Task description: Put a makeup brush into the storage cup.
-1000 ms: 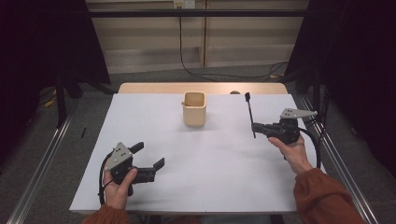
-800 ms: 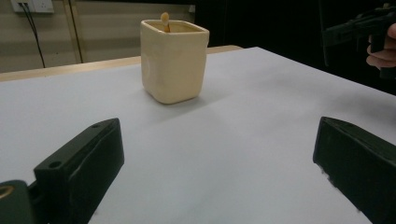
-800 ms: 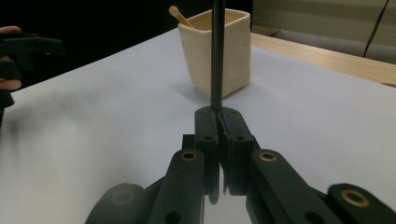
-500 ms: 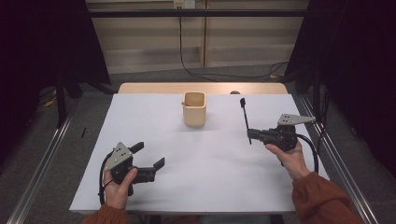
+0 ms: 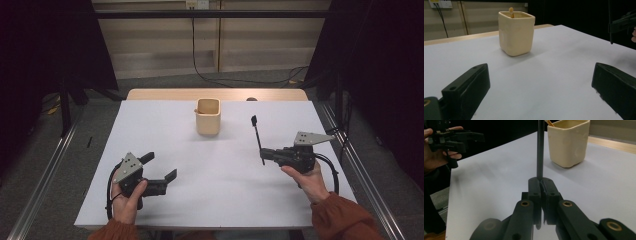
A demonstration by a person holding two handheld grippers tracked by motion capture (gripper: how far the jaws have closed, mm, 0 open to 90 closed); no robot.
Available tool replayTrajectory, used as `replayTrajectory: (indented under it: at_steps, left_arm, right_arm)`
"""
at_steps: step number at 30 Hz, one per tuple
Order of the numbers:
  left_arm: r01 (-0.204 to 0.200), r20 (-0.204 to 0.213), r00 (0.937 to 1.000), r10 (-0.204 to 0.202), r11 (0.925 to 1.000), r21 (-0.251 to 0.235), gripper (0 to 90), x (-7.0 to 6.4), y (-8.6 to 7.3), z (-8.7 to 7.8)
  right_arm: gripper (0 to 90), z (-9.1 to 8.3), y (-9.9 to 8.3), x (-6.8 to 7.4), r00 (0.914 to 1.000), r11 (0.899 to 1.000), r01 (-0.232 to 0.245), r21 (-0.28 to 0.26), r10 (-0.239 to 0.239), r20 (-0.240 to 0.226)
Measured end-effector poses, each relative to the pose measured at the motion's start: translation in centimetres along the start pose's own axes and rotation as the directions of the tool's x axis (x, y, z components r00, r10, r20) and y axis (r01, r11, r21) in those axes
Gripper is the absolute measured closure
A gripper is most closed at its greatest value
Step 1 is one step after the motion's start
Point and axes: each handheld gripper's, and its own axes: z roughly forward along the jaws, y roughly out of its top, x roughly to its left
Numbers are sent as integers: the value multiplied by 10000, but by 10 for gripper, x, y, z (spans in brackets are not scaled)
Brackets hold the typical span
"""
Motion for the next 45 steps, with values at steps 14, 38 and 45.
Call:
replayTrajectory:
  at_steps: [14, 38, 45]
  left_arm:
    - [-267, 296, 9992, 273, 9995, -179, 17, -11, 3, -3]
    - [-1, 847, 9964, 62, 9974, -715, 25, -30, 21, 12]
    - [5, 1196, 9928, 53, 9989, -479, 24, -33, 28, 27]
  right_arm:
    - [863, 10, 2, 13, 9993, 9997, 171, -162, -177, -324]
    - [863, 15, 2, 19, 9983, 9996, 208, -206, -219, -534]
    - [863, 19, 3, 21, 9975, 9996, 243, -159, -253, -661]
